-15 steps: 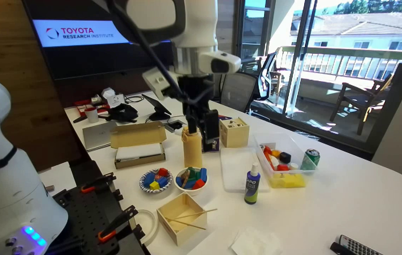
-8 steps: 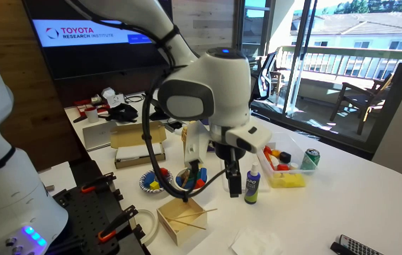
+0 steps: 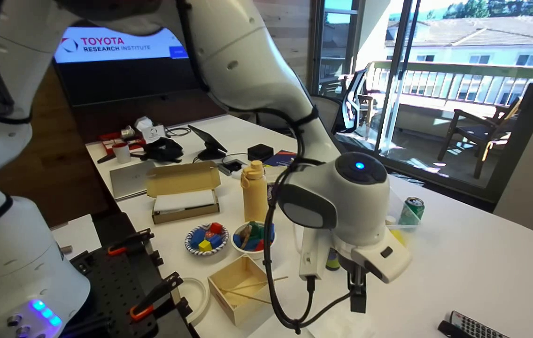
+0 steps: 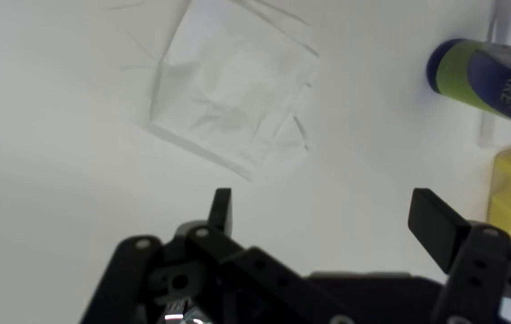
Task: Unfold the white napkin on the right.
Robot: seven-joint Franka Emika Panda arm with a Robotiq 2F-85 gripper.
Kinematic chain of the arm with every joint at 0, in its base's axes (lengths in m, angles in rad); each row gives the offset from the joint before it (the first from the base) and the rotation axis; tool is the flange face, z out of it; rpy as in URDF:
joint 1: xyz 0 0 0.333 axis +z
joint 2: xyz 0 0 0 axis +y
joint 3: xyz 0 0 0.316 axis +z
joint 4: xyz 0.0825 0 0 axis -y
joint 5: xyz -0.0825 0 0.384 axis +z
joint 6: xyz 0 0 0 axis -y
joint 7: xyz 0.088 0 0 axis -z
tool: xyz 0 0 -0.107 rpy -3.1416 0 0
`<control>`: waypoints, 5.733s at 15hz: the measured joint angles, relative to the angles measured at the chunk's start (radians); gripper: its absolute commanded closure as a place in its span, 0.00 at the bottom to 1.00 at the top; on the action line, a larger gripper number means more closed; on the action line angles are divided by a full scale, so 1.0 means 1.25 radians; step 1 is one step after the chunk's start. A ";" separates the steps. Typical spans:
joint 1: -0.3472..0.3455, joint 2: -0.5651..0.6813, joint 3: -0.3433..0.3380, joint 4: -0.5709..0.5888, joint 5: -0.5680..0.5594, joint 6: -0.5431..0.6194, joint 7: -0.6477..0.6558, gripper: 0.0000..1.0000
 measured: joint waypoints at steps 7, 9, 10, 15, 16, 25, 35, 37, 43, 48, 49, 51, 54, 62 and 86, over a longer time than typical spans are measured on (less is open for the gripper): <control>-0.029 0.203 -0.005 0.170 -0.139 -0.009 0.200 0.00; -0.030 0.225 -0.008 0.192 -0.171 -0.013 0.249 0.00; -0.030 0.235 -0.008 0.202 -0.183 -0.013 0.270 0.00; -0.028 0.277 -0.009 0.237 -0.222 -0.030 0.338 0.25; -0.027 0.284 -0.009 0.242 -0.226 -0.033 0.350 0.26; -0.024 0.300 -0.010 0.275 -0.237 -0.049 0.380 0.94; -0.029 0.276 -0.002 0.287 -0.236 -0.029 0.381 0.99; -0.040 0.263 0.018 0.280 -0.230 0.021 0.375 0.99; -0.185 0.229 0.220 0.167 -0.251 0.406 0.267 0.99; -0.281 0.228 0.280 0.116 -0.422 0.526 0.334 0.99; -0.287 0.228 0.276 0.123 -0.440 0.525 0.345 0.99; -0.300 0.227 0.275 0.131 -0.464 0.525 0.355 0.99; -0.313 0.227 0.278 0.126 -0.490 0.523 0.369 0.65; -0.391 0.218 0.370 -0.007 -0.541 0.479 0.384 0.04; -0.149 0.253 0.202 0.226 -0.392 0.157 0.398 0.00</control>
